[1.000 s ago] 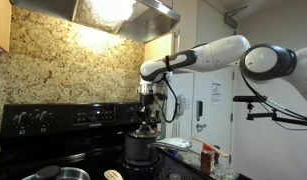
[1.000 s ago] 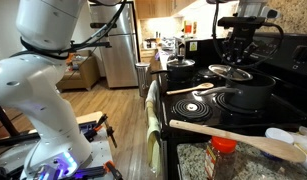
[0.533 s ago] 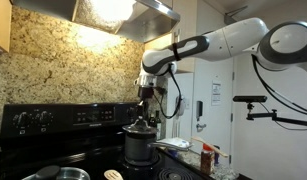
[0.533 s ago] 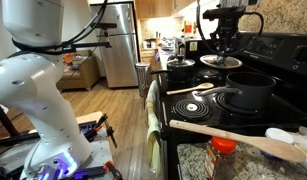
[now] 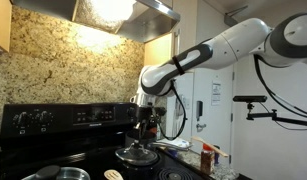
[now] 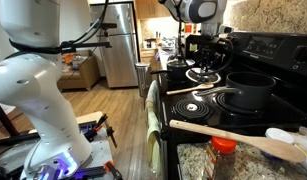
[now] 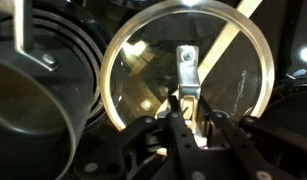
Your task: Uncover the grey pot and put the lid on the stove, then put the cooking stick from the right in the pot
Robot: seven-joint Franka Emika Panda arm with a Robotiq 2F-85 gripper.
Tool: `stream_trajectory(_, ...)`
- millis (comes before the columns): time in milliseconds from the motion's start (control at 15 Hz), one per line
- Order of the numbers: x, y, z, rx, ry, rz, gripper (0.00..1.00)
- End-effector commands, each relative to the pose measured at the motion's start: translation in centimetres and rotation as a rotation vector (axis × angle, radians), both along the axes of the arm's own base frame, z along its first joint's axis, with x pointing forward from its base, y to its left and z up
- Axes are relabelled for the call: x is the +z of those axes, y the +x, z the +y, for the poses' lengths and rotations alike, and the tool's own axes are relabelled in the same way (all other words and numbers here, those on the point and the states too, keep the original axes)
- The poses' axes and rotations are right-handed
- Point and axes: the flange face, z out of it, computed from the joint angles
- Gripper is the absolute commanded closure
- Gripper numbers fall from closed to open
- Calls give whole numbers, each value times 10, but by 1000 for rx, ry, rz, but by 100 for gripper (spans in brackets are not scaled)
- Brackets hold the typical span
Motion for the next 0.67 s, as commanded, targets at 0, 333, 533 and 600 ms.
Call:
stream_trajectory(0,-23,-19,4,-73,47,-44,88)
stream_trajectory(333,-62,-35,-8,-196,33,-28,88)
stream_trajectory(533,-74,-41,-15,-266,23,1,88)
stream_trajectory(600,-76,-42,-17,-280,20,5,88)
